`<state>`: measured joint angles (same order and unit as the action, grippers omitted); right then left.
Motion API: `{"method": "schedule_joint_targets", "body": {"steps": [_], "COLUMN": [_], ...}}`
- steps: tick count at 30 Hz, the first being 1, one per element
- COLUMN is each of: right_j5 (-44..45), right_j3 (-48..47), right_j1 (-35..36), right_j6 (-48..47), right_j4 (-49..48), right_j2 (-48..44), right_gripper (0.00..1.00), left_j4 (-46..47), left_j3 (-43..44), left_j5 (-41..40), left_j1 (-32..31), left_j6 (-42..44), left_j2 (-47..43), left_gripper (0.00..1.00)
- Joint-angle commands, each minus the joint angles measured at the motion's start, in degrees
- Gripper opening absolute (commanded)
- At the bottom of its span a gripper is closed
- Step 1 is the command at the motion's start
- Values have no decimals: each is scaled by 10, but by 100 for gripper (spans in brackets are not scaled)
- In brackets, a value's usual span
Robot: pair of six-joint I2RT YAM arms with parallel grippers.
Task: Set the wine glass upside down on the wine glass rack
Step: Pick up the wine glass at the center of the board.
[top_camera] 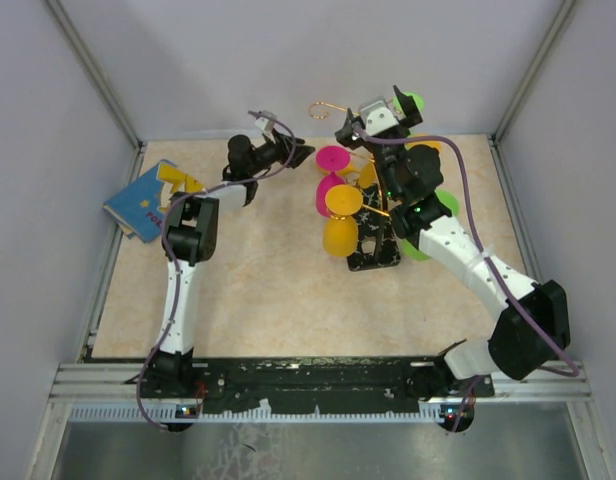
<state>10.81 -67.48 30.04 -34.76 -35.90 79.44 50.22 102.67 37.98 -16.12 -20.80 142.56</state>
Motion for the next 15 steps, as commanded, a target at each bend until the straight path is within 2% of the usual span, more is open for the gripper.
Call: {"method": "schedule_joint_targets", "body": {"steps": [1, 11, 15], "right_j5": [-26, -54, -59], "right_j3": [-20, -55, -63], "right_j1": [-4, -4, -4], "right_j6": [31, 41, 40], "right_j4": [4, 26, 31], "right_j2": [-27, -16, -12], "right_gripper": [99, 99, 99], "left_j4": [35, 108, 144], "left_j3": [47, 159, 165], "left_j5": [25, 148, 177], "left_j1": [14, 38, 43], "left_j6": [-53, -181, -222], "left_j2": [35, 137, 159], "left_gripper": [64, 64, 64]}}
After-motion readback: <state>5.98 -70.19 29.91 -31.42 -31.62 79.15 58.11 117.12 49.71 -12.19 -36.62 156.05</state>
